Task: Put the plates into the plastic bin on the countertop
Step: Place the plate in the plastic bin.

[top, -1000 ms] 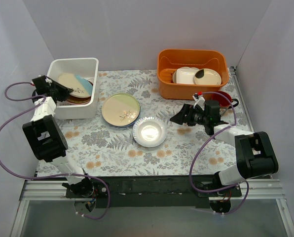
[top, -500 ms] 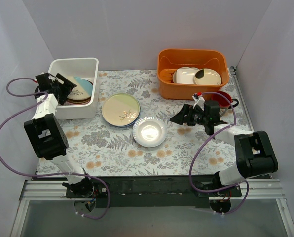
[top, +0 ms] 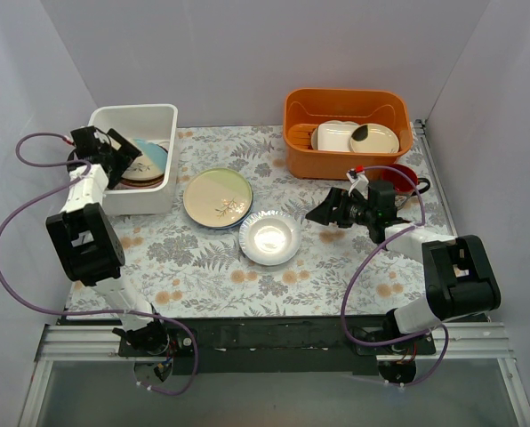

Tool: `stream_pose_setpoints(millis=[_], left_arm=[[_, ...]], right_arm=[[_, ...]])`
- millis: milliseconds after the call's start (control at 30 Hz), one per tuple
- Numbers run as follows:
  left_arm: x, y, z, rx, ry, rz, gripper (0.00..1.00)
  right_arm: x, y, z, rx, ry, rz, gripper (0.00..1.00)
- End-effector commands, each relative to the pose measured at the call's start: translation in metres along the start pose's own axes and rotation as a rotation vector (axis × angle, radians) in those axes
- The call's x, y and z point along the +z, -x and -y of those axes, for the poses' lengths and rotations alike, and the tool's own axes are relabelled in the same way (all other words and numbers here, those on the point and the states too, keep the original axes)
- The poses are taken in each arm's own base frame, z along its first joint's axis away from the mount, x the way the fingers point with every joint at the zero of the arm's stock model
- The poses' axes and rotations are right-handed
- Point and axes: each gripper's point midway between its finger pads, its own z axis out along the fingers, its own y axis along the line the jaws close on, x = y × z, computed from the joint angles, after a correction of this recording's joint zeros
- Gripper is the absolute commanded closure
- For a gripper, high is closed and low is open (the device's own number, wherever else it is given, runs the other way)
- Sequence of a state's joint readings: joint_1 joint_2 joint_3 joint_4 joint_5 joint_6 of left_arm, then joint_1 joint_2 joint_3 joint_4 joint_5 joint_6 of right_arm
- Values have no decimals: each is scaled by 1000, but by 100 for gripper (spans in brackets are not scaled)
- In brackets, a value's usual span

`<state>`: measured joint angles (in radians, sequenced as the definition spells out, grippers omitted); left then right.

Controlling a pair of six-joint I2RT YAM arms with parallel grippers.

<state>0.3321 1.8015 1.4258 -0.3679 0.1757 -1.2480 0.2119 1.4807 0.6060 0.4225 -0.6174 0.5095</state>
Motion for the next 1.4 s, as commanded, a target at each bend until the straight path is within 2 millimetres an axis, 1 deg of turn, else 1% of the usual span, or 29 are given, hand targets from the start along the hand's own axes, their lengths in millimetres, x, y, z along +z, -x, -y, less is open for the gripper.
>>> stream_pose_setpoints(millis=[0,100,167,267,300,367,400,500,567,667,700,800,900,1000,1067,1233,1267,1367], left_arm=[[-20,32,19,68,7,109,2],[-24,35,18,102,38,111,2],[-23,30,13,117,66,85,2],[-25,29,14,133,71,76,2],[-28,34,16,146,71,85,2],[-28,29,15,157,92,62,2],[-31,33,20,170,88,69,2],[-39,33,25,195,96,72,2],[-48,39,27,207,118,110,2],[-55,42,31,208,104,128,2],[-64,45,37,211,87,152,2],[-71,49,40,209,73,173,2],[-73,48,43,213,61,169,2],[-70,44,43,220,63,138,2],[-65,38,38,224,78,106,2],[-64,37,38,231,81,98,2],[-63,33,42,232,56,79,2],[-65,32,48,229,32,81,2]], right_arm=[[3,14,-11,-41,44,31,2],[4,14,-12,-41,47,31,2],[4,14,-12,-41,47,32,2],[6,14,-11,-40,48,27,2],[6,14,-11,-40,48,27,2],[7,13,-10,-40,46,24,2],[7,13,-9,-38,42,22,2],[8,14,-8,-37,41,21,2],[9,13,-7,-35,41,17,2],[10,12,-6,-33,40,14,2],[11,12,-6,-32,40,13,2],[11,11,-5,-30,39,12,2],[11,11,-5,-33,38,13,2],[12,11,-5,-32,38,11,2],[12,10,-5,-30,41,9,2],[15,9,-6,-30,45,3,2],[16,8,-7,-28,49,1,2],[17,7,-8,-29,51,-2,2]])
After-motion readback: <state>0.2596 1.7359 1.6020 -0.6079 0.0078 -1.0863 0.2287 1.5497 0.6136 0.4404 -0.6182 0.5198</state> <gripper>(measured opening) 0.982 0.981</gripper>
